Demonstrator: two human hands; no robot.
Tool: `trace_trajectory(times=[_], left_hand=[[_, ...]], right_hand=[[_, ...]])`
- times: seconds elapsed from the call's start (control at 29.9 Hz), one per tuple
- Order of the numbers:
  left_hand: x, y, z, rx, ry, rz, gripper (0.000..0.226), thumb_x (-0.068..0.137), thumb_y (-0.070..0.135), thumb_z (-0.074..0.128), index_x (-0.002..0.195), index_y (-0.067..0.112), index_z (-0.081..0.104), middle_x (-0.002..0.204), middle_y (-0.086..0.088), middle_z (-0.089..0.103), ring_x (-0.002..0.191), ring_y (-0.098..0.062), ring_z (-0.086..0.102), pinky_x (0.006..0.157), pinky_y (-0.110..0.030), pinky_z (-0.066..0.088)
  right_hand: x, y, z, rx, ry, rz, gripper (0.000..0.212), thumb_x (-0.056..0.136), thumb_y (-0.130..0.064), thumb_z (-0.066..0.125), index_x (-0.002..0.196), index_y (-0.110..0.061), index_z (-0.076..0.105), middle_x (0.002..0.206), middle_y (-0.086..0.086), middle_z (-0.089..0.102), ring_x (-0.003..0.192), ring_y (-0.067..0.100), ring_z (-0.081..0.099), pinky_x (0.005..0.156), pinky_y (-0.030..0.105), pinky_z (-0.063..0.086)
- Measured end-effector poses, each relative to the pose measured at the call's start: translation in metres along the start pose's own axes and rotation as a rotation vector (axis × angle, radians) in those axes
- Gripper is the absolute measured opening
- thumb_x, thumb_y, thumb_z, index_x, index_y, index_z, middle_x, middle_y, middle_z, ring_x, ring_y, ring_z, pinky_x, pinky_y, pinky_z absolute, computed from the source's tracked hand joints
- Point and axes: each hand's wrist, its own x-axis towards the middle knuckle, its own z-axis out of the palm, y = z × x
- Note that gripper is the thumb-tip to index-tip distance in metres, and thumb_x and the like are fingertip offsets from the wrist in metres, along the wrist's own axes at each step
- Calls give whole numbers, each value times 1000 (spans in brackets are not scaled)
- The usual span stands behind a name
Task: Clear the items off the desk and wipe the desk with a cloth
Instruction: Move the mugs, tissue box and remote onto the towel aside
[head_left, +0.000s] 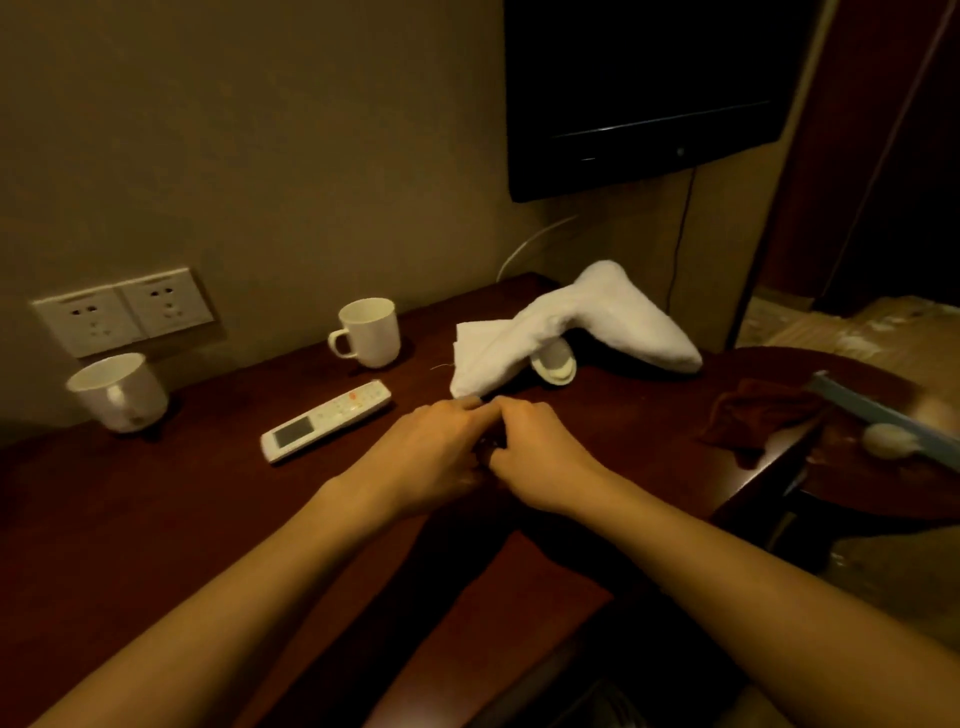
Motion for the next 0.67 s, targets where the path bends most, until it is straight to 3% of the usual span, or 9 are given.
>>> trace_trajectory(times=[0.1,0.17,0.27,0.47,0.57,0.67], left_hand=[[45,10,12,2,20,56,33,81,26,63,113,22,52,106,0,56,87,-19,58,68,-40,50],[73,16,21,-33,1,91,37,82,26,63,117,22,53,109,0,56,91,-19,58,71,-38,49],[112,22,37,-21,-38,133,37,85,33,60,120,22,53,110,-1,56,90,-20,59,73,-42,51],[155,28,61,17,-56,184,32,89,34,55,118,20,53,109,0,55,89,-18,58,68,-38,49],[166,22,70,-2,-70,173,24,89,34,54,109,20,54,104,1,55,84,-18,57,67,-40,50],[168,15,76,-5,-70,145,20,90,36,51,101,20,54,99,1,54,79,-18,56,65,-42,49]], right_hand=[[11,34,-30,-84,24,36,16,79,-5,52,94,-12,55,101,11,64,91,31,60,71,40,50],[22,63,-48,-191,46,83,16,79,-9,51,93,-14,57,104,14,65,94,35,61,74,42,51],[38,109,-74,-408,96,188,5,89,-16,49,85,-18,51,102,15,63,93,38,60,66,35,41],[45,179,-115,-631,150,441,25,94,-13,44,114,-9,59,123,16,57,112,35,57,84,38,45],[52,202,-128,-721,235,483,21,91,-4,45,104,-6,62,109,16,60,99,35,61,69,37,44],[66,217,-132,-765,269,530,17,91,-2,49,104,-3,61,110,19,56,97,38,59,67,37,40]])
